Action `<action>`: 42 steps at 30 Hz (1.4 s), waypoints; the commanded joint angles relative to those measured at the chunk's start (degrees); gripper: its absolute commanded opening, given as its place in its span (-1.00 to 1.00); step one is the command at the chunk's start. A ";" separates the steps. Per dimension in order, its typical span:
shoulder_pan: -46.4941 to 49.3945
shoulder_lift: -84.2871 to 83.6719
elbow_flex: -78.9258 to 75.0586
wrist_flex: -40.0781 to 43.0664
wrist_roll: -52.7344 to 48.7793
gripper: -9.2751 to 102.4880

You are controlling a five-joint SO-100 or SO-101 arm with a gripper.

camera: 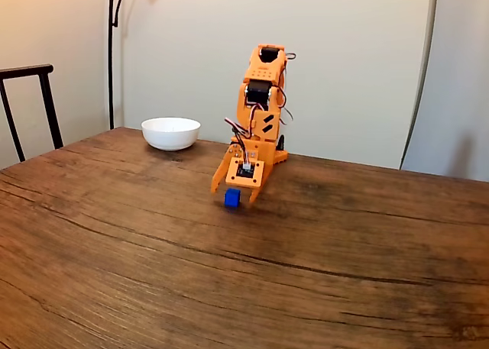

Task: Grasp the cube and drop it in the bowl

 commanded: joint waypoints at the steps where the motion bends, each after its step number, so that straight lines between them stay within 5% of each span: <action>1: -0.26 0.18 0.35 -2.02 -0.09 -0.13; 12: -0.35 -3.43 -0.35 -2.55 -0.09 -0.14; 21: -0.35 -3.43 -0.35 -1.93 0.00 -0.53; 42: 0.35 -2.64 -3.08 1.67 2.11 -0.53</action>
